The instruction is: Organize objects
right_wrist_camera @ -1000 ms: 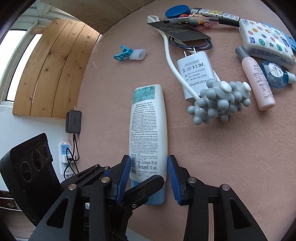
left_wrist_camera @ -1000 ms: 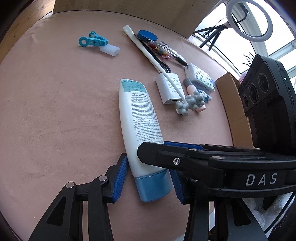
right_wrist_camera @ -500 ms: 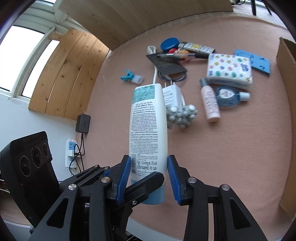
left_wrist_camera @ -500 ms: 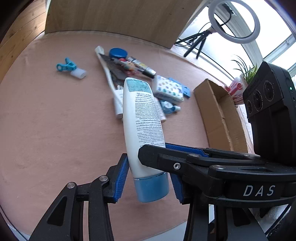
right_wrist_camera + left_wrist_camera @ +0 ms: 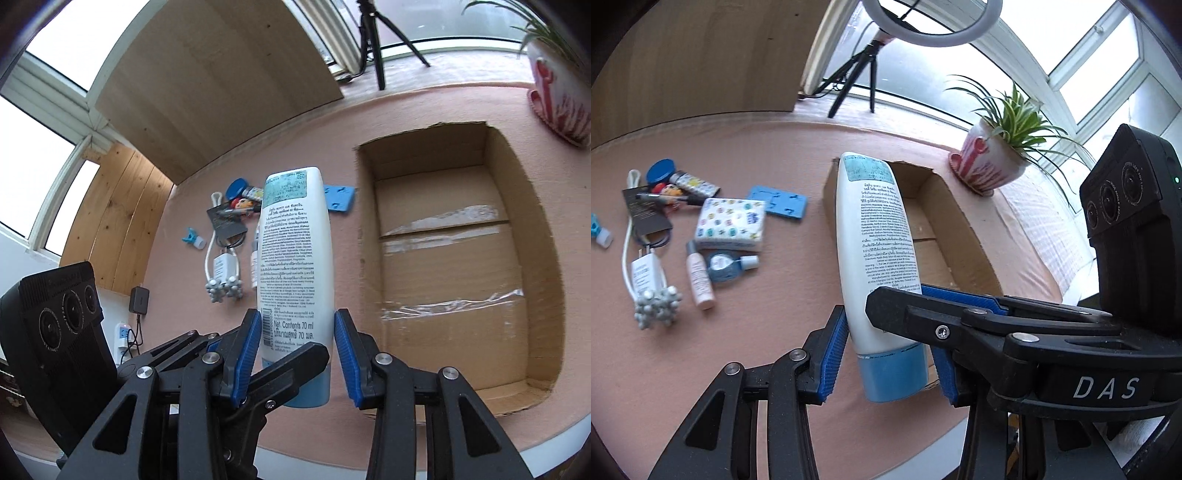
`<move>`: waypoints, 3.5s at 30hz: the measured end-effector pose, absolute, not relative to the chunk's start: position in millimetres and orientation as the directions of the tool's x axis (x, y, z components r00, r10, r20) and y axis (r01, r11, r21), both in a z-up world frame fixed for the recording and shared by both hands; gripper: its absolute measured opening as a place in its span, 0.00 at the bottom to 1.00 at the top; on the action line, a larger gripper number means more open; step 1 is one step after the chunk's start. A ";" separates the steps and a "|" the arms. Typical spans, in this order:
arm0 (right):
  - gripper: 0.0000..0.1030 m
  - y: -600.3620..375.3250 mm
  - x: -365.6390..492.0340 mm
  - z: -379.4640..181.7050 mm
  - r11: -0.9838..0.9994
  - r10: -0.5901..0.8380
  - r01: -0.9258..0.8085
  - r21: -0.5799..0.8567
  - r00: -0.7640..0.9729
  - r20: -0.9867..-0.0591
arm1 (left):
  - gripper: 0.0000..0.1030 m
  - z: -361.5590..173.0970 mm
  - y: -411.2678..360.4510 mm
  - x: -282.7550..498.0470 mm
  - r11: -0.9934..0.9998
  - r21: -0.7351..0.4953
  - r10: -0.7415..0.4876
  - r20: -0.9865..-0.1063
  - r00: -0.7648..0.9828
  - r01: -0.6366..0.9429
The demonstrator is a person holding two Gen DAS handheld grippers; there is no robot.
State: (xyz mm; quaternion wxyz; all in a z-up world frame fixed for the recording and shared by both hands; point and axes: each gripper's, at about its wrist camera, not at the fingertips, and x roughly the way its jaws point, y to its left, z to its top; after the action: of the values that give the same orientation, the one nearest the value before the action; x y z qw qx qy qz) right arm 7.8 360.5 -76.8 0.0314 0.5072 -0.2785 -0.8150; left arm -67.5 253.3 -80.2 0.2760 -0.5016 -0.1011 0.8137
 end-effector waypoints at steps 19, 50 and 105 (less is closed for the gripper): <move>0.57 425.3 39.0 -81.4 -0.856 -0.157 -0.344 0.385 -0.537 -0.829 | 0.63 -94.7 340.5 -64.9 -0.831 -0.372 0.512 -0.803 -0.305 -0.415; 0.59 285.5 -37.8 -90.3 -0.864 -0.229 -0.283 0.417 -0.517 -0.825 | 0.63 -107.4 21.9 -115.3 -0.953 -0.292 0.298 -0.857 -0.420 -0.079; 0.54 249.9 -60.6 -134.5 -0.865 -0.261 -0.299 0.403 -0.418 -0.870 | 0.14 -175.2 -32.1 -173.1 -0.965 -0.255 0.262 -0.937 -0.232 -0.059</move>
State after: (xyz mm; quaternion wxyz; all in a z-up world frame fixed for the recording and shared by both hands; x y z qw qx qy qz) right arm -60.6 249.9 -134.5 -0.0118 0.5392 -0.2594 -0.8012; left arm -173.1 -32.1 -175.2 0.1028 -0.6109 -0.0828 0.7806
